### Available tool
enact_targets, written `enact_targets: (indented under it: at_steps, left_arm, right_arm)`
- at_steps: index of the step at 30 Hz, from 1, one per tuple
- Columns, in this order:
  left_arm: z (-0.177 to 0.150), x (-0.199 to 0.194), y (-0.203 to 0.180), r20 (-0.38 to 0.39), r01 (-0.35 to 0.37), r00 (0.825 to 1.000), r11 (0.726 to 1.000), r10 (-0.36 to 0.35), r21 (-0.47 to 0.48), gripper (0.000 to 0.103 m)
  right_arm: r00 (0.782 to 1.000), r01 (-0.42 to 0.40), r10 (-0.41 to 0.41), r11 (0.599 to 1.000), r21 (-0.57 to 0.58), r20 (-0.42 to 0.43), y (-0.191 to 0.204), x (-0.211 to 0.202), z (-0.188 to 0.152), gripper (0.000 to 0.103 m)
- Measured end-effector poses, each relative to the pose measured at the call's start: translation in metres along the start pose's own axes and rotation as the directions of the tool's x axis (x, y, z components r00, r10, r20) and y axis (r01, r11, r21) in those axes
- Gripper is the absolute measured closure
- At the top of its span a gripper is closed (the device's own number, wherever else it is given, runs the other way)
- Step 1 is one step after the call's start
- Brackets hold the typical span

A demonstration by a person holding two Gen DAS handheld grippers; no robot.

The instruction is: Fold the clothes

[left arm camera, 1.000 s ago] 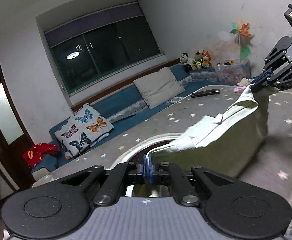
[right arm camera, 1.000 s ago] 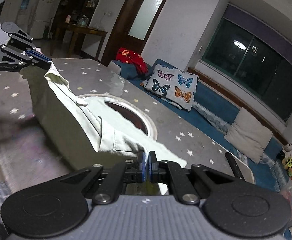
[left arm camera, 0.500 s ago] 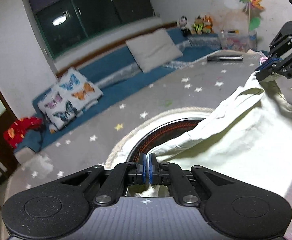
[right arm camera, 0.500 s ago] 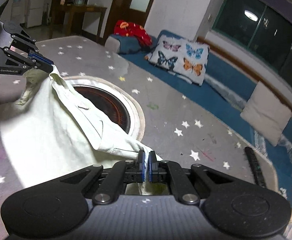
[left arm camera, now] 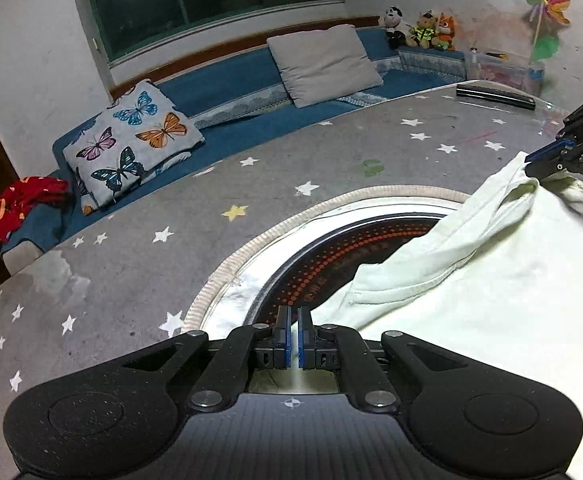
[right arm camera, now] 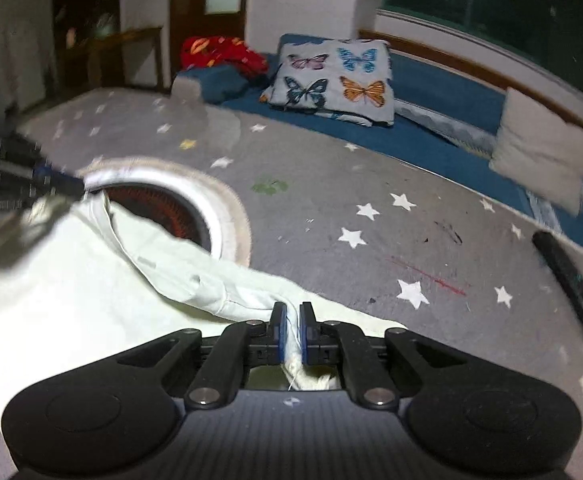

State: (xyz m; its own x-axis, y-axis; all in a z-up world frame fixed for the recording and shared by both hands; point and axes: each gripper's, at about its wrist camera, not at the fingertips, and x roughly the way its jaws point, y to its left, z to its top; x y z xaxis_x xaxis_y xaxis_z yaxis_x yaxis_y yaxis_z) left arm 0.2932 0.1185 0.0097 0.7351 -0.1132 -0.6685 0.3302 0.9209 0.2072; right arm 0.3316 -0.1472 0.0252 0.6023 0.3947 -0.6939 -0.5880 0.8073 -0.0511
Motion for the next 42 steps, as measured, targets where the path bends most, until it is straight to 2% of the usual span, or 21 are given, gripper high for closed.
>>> enact_targets:
  at_steps: [4, 6, 11, 14, 16, 18, 20, 21, 25, 26, 27, 31, 32, 35, 37, 42]
  left_arm:
    - [0.008, 0.001, 0.006, 0.010, -0.019, 1.000, 1.000, 0.019, -0.010, 0.101]
    - [0.012, -0.001, 0.009, 0.021, -0.019, 1.000, 1.000, 0.020, -0.017, 0.101]
    - [0.009, -0.014, 0.019, 0.032, 0.016, 0.999, 0.999, -0.014, -0.052, 0.098]
    - [0.000, -0.024, 0.022, 0.016, 0.008, 1.000, 0.997, -0.007, -0.073, 0.097]
    - [-0.006, -0.031, 0.025, 0.013, 0.006, 1.000, 0.996, -0.005, -0.091, 0.097]
    - [-0.012, -0.038, 0.028, 0.010, 0.005, 1.000, 0.994, -0.004, -0.109, 0.092]
    - [-0.016, -0.039, 0.029, -0.001, 0.005, 1.000, 0.992, -0.005, -0.125, 0.084]
    - [-0.017, -0.039, 0.030, -0.005, 0.006, 1.000, 0.992, -0.007, -0.128, 0.081]
    - [-0.018, -0.034, 0.029, -0.017, 0.009, 1.000, 0.991, -0.012, -0.134, 0.079]
    - [-0.018, -0.032, 0.029, -0.023, 0.009, 1.000, 0.990, -0.012, -0.138, 0.079]
    - [-0.017, -0.030, 0.029, -0.027, 0.009, 1.000, 0.990, -0.013, -0.140, 0.079]
    - [-0.018, -0.024, 0.029, -0.035, 0.018, 0.999, 0.989, -0.024, -0.148, 0.079]
    - [-0.018, -0.023, 0.029, -0.036, 0.019, 0.999, 0.989, -0.025, -0.149, 0.081]
    - [-0.019, -0.022, 0.028, -0.041, 0.009, 0.999, 0.990, -0.015, -0.142, 0.098]
    - [-0.019, -0.023, 0.026, -0.032, -0.004, 0.999, 0.991, -0.001, -0.135, 0.101]
    - [-0.009, -0.045, 0.024, 0.058, -0.040, 0.997, 0.993, 0.047, -0.107, 0.102]
  right_arm:
    - [0.999, 0.021, -0.022, 0.999, 0.024, 0.036, -0.008, -0.007, 0.004, 0.070]
    - [0.998, 0.021, -0.023, 0.999, 0.038, 0.055, -0.013, -0.012, 0.004, 0.069]
    - [0.998, -0.046, 0.045, 0.998, 0.042, 0.045, -0.021, -0.023, -0.001, 0.063]
    - [0.999, -0.032, 0.032, 0.999, 0.010, 0.028, -0.018, -0.020, -0.003, 0.055]
    - [0.999, -0.029, 0.029, 0.999, 0.024, 0.030, -0.021, -0.017, -0.002, 0.055]
    - [0.999, -0.030, 0.029, 0.999, 0.035, 0.026, -0.023, -0.013, -0.001, 0.050]
    - [1.000, -0.031, 0.031, 0.999, 0.030, 0.005, -0.023, -0.007, 0.000, 0.050]
    - [0.999, -0.032, 0.032, 0.999, 0.028, -0.006, -0.023, -0.005, 0.000, 0.050]
    - [0.999, -0.030, 0.030, 0.999, 0.022, -0.021, -0.024, -0.001, 0.000, 0.053]
    - [0.999, -0.030, 0.030, 0.999, 0.022, -0.023, -0.024, 0.000, 0.000, 0.058]
    - [0.999, -0.028, 0.028, 0.999, 0.020, -0.029, -0.024, 0.001, 0.001, 0.069]
    - [0.999, 0.002, -0.002, 1.000, 0.011, -0.037, -0.022, 0.005, 0.000, 0.088]
    - [0.999, 0.004, -0.003, 1.000, 0.015, -0.033, -0.023, 0.004, 0.000, 0.089]
    - [1.000, 0.014, -0.013, 1.000, 0.013, -0.029, -0.022, 0.004, 0.000, 0.091]
    - [0.999, 0.025, -0.025, 1.000, 0.002, -0.024, -0.020, 0.003, 0.000, 0.092]
    - [0.998, 0.044, -0.045, 0.999, 0.011, 0.047, -0.019, -0.011, 0.006, 0.093]
